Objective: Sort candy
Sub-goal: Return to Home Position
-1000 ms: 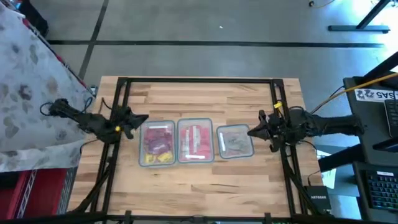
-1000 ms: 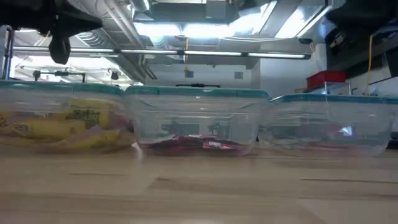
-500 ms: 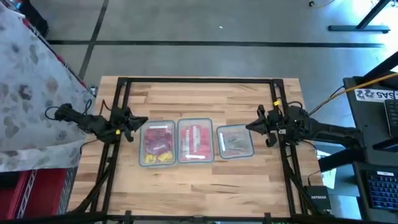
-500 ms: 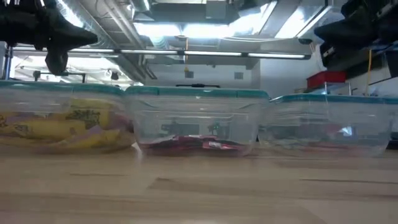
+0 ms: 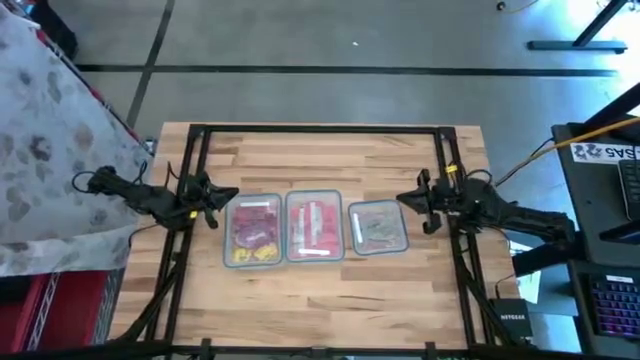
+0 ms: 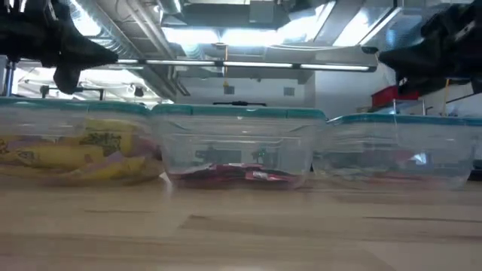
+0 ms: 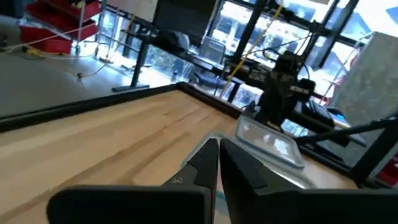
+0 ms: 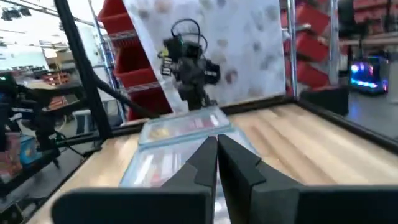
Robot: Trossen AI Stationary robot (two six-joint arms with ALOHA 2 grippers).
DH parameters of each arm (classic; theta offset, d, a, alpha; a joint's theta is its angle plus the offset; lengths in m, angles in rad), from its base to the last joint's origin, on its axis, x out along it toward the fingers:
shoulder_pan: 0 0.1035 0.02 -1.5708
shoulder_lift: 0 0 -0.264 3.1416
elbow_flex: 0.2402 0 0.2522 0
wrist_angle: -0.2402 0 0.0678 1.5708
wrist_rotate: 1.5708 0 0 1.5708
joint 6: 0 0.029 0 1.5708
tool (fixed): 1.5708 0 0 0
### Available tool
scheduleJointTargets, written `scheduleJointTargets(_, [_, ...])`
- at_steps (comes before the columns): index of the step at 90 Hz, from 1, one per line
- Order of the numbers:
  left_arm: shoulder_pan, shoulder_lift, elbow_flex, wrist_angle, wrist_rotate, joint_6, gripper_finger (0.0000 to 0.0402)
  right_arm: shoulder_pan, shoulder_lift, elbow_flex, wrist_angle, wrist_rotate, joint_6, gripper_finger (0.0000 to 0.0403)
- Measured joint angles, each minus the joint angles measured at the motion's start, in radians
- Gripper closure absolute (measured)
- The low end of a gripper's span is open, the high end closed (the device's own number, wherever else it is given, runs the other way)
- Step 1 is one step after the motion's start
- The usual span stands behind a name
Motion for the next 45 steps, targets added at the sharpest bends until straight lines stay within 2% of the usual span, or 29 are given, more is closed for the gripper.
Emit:
scheduleJointTargets(38, [0.000, 0.003, 0.000, -0.189, 0.001, -0.027, 0.0401, 0.000, 0.050, 0.000, -0.032, 0.029, 0.023, 0.0403])
scheduleJointTargets(45, [0.000, 0.005, 0.001, -0.238, -0.018, 0.098, 0.0401, 0.000, 0.050, 0.000, -0.032, 0.030, 0.023, 0.0403])
